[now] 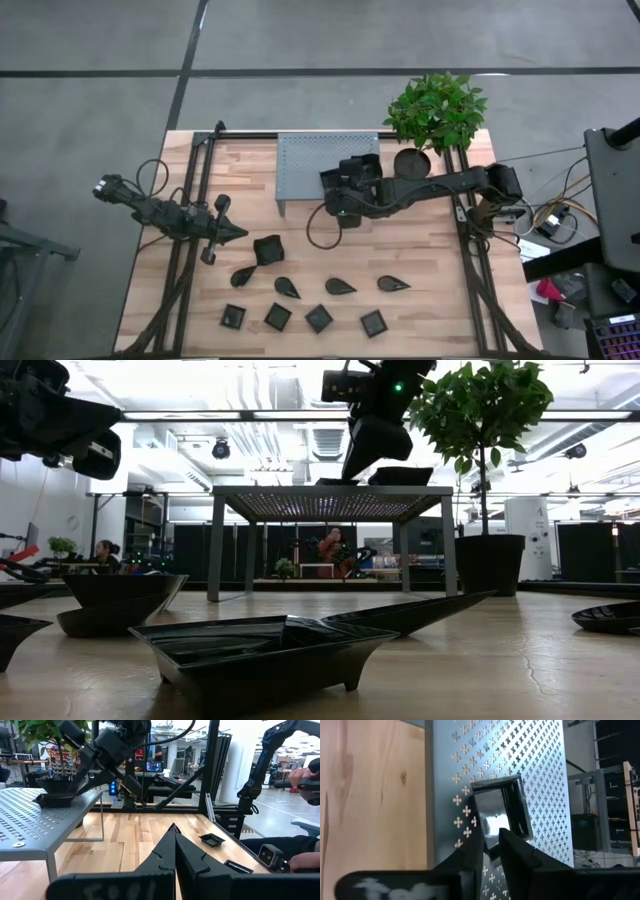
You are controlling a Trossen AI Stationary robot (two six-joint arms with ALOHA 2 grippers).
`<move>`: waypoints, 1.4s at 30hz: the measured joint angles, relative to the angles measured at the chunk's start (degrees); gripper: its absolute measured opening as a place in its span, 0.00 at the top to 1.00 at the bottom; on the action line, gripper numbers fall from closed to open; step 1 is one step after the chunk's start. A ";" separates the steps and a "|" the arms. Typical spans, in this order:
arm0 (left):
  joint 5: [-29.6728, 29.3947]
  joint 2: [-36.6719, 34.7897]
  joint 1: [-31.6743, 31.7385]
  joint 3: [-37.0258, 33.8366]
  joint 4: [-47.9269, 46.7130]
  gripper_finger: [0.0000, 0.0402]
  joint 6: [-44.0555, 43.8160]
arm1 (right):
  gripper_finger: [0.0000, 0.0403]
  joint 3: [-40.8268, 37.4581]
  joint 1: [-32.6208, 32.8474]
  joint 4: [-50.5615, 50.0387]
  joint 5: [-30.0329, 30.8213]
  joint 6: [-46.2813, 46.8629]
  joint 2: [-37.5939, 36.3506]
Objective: Pick & Place Mini shaped plates
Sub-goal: Put the black square plate on the shelf, then stack the black square plate on top of the black square plate on the shelf
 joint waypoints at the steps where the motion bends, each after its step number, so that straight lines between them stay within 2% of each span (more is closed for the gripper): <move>1: -0.01 0.01 0.00 -0.01 0.00 1.00 0.00 | 0.83 0.00 0.00 0.30 0.04 -0.09 0.00; 7: -0.01 -0.01 -0.02 -0.01 0.00 1.00 0.00 | 0.77 0.02 0.23 0.22 0.02 0.25 0.00; 14: -0.01 0.01 -0.02 0.00 0.00 1.00 0.00 | 0.76 0.02 3.97 0.04 -0.13 2.04 -0.12; 30: -0.01 0.00 0.00 -0.01 0.00 1.00 0.00 | 0.83 0.04 20.91 -6.72 -0.70 12.14 -1.51; 38: -0.01 0.01 0.00 -0.01 0.00 1.00 0.00 | 0.81 -0.07 29.20 -6.39 -5.79 19.30 -1.35; 42: -0.01 0.01 0.00 -0.01 0.00 1.00 0.00 | 0.80 -0.13 32.02 -5.72 -11.46 26.76 -1.17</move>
